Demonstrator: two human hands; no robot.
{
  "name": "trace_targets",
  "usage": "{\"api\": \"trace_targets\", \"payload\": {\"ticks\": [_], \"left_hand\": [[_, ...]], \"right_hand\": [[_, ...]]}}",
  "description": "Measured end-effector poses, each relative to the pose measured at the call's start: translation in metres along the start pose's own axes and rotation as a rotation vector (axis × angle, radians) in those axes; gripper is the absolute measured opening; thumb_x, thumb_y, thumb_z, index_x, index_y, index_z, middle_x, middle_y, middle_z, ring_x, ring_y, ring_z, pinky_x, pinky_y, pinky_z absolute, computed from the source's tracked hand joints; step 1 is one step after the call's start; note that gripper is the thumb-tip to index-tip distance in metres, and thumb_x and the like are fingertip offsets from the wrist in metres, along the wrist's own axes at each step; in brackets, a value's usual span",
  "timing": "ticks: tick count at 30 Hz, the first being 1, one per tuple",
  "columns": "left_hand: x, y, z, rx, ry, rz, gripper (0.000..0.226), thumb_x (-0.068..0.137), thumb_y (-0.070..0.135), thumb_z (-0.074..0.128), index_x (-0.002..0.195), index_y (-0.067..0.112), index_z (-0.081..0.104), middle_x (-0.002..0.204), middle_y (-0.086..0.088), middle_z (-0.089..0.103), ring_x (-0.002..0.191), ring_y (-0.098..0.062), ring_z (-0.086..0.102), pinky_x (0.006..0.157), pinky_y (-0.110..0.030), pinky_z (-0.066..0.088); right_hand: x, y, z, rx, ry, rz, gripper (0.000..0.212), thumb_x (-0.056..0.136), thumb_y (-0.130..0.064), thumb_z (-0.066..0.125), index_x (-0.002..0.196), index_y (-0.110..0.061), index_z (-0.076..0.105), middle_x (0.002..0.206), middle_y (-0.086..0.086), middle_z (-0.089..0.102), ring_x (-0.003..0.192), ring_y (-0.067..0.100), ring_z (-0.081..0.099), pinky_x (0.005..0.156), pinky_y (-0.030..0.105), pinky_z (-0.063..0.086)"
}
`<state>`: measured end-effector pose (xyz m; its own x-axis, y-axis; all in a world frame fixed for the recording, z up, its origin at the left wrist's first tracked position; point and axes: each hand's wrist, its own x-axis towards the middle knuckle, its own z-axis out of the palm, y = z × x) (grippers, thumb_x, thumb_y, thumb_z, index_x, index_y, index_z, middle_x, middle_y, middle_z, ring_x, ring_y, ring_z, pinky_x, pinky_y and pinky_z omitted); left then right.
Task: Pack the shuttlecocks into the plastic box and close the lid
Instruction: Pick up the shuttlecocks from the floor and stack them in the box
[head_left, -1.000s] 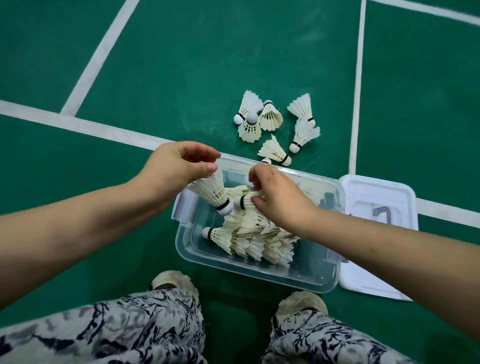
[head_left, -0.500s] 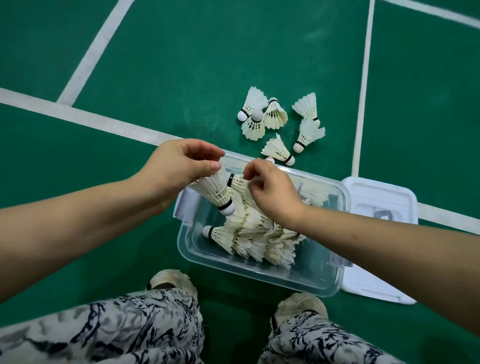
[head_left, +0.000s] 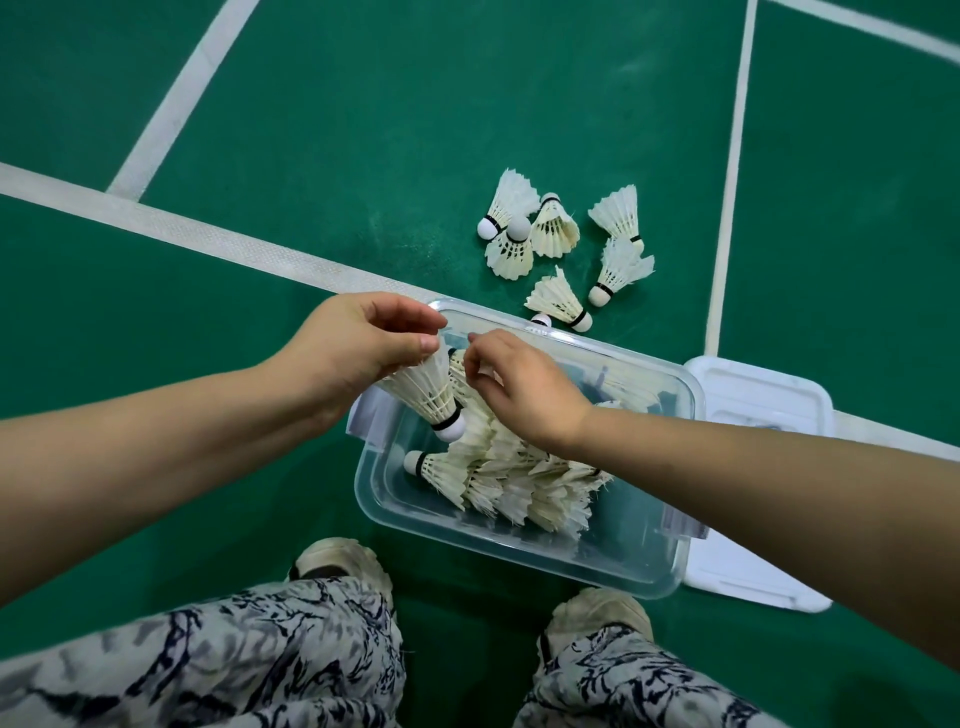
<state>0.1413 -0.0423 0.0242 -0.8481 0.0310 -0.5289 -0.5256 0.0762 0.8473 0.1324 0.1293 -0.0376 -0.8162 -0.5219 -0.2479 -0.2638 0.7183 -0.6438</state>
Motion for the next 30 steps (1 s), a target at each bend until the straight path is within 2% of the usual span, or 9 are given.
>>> {"api": "trace_targets", "payload": {"ticks": [4, 7, 9, 12, 15, 18, 20, 24, 30], "left_hand": [[-0.002, 0.003, 0.003, -0.012, 0.010, 0.004, 0.022, 0.079, -0.009, 0.059, 0.076, 0.012, 0.064, 0.064, 0.002, 0.063, 0.047, 0.002, 0.056, 0.049, -0.009, 0.045], [-0.003, 0.005, 0.006, -0.018, 0.009, 0.013, 0.022, 0.079, -0.009, 0.058, 0.077, 0.012, 0.063, 0.071, -0.003, 0.061, 0.047, 0.003, 0.056, 0.049, -0.009, 0.045], [-0.004, 0.007, 0.009, -0.031, 0.012, 0.019, 0.021, 0.079, -0.008, 0.059, 0.077, 0.013, 0.063, 0.072, -0.002, 0.061, 0.047, 0.003, 0.056, 0.049, -0.009, 0.045], [-0.003, 0.008, 0.013, -0.084, 0.008, 0.015, 0.020, 0.079, -0.007, 0.058, 0.079, 0.012, 0.064, 0.073, -0.003, 0.061, 0.050, 0.000, 0.057, 0.056, -0.011, 0.049], [-0.004, 0.010, 0.020, -0.108, -0.019, -0.001, 0.020, 0.079, -0.008, 0.058, 0.079, 0.011, 0.064, 0.073, -0.003, 0.061, 0.050, -0.001, 0.057, 0.058, -0.012, 0.049], [-0.008, 0.007, 0.030, -0.021, -0.076, 0.021, 0.020, 0.078, -0.006, 0.060, 0.080, 0.013, 0.065, 0.074, -0.002, 0.064, 0.055, 0.000, 0.059, 0.059, -0.011, 0.051], [-0.012, 0.005, 0.038, 0.045, -0.098, 0.065, 0.019, 0.077, -0.004, 0.063, 0.081, 0.014, 0.065, 0.078, -0.002, 0.065, 0.063, -0.001, 0.061, 0.064, -0.011, 0.051], [-0.013, 0.005, 0.051, 0.102, -0.056, 0.156, 0.023, 0.074, -0.004, 0.066, 0.078, 0.019, 0.065, 0.077, 0.001, 0.065, 0.069, -0.003, 0.061, 0.069, -0.013, 0.051], [-0.013, 0.003, 0.068, 0.200, -0.158, 0.169, 0.025, 0.073, -0.007, 0.066, 0.076, 0.017, 0.061, 0.075, 0.000, 0.062, 0.063, 0.001, 0.059, 0.062, -0.008, 0.048]], "right_hand": [[-0.009, -0.008, -0.013, -0.006, 0.056, -0.031, 0.014, 0.091, -0.019, 0.053, 0.104, -0.013, 0.054, 0.110, 0.003, 0.054, 0.103, 0.020, 0.051, 0.087, 0.034, 0.043], [-0.022, -0.015, -0.022, 0.062, 0.160, -0.004, 0.011, 0.090, -0.020, 0.054, 0.100, -0.015, 0.054, 0.101, -0.003, 0.052, 0.094, 0.012, 0.050, 0.080, 0.026, 0.042], [-0.033, -0.020, -0.025, 0.174, 0.206, 0.096, 0.003, 0.090, -0.020, 0.054, 0.092, -0.020, 0.052, 0.087, -0.006, 0.052, 0.079, 0.008, 0.048, 0.070, 0.022, 0.039], [-0.051, -0.023, -0.020, 0.487, 0.175, 0.334, 0.009, 0.089, -0.024, 0.056, 0.081, -0.025, 0.052, 0.072, -0.007, 0.052, 0.070, 0.013, 0.049, 0.067, 0.032, 0.043], [-0.066, -0.022, -0.016, 0.486, 0.085, 0.347, 0.009, 0.087, -0.031, 0.059, 0.094, -0.031, 0.053, 0.089, -0.010, 0.055, 0.077, 0.009, 0.052, 0.072, 0.027, 0.045], [-0.069, -0.025, -0.024, 0.300, 0.048, 0.169, 0.047, 0.083, -0.035, 0.064, 0.126, -0.032, 0.043, 0.115, -0.016, 0.043, 0.094, 0.002, 0.047, 0.076, 0.010, 0.039], [-0.066, -0.027, -0.027, 0.287, 0.052, 0.102, 0.060, 0.080, -0.036, 0.067, 0.131, -0.031, 0.036, 0.121, -0.016, 0.038, 0.101, 0.003, 0.047, 0.078, 0.011, 0.039], [-0.065, -0.024, -0.025, 0.388, 0.090, 0.129, 0.058, 0.078, -0.027, 0.072, 0.121, -0.034, 0.034, 0.125, -0.009, 0.045, 0.093, 0.009, 0.060, 0.079, 0.029, 0.055], [-0.066, -0.007, -0.027, 0.339, 0.155, 0.128, 0.025, 0.077, -0.025, 0.073, 0.089, -0.027, 0.051, 0.105, -0.013, 0.044, 0.092, 0.009, 0.059, 0.076, 0.018, 0.052]]}}
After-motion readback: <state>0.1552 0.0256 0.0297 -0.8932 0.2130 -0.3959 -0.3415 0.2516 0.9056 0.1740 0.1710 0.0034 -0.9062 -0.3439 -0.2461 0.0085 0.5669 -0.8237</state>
